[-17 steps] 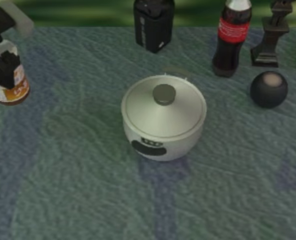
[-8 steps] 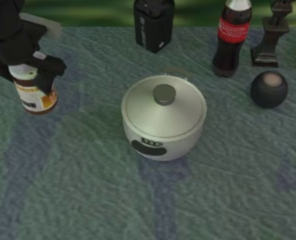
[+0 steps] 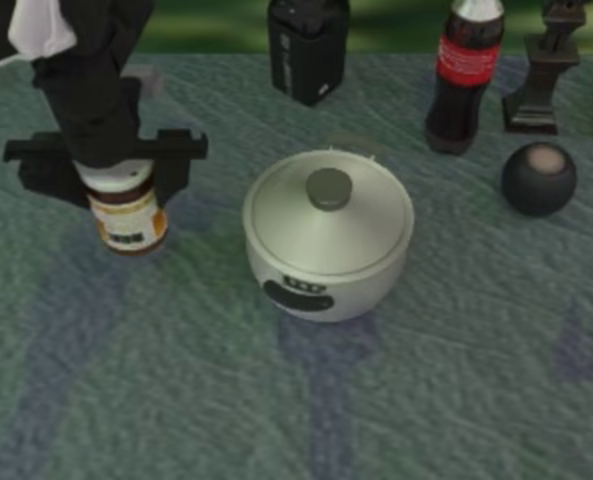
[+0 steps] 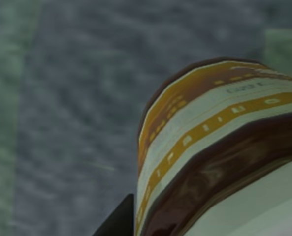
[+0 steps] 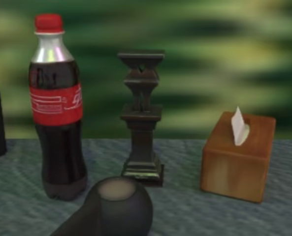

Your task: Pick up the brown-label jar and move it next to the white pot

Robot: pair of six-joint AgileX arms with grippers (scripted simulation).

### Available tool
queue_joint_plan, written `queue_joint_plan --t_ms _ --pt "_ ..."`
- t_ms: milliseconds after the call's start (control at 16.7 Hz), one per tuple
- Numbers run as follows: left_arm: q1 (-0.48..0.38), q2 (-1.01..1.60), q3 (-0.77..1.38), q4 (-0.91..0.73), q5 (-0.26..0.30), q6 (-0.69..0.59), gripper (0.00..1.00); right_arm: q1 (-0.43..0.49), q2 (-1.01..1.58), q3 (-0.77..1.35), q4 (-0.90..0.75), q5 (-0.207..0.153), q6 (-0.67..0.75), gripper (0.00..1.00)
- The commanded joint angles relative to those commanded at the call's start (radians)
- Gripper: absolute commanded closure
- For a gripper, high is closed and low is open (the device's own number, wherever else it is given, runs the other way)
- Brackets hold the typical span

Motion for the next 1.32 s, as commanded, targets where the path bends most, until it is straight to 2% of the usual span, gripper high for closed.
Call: queue_joint_plan --t_ms 420,780,1080,1320 --pt "-0.009 0.000 -0.013 0.017 -0.004 -0.035 1.00 0.000 0.000 0.000 0.000 0.000 0.000 0.00" --pt "-0.008 0.059 -0.094 0.165 -0.004 -0.033 1.00 0.000 0.000 0.000 0.000 0.000 0.000 0.00" --pt "-0.009 0.068 -0.104 0.180 -0.004 -0.032 1.00 0.000 0.000 0.000 0.000 0.000 0.000 0.00" --pt "-0.009 0.068 -0.104 0.180 -0.004 -0.032 0.70 0.000 0.000 0.000 0.000 0.000 0.000 0.00"
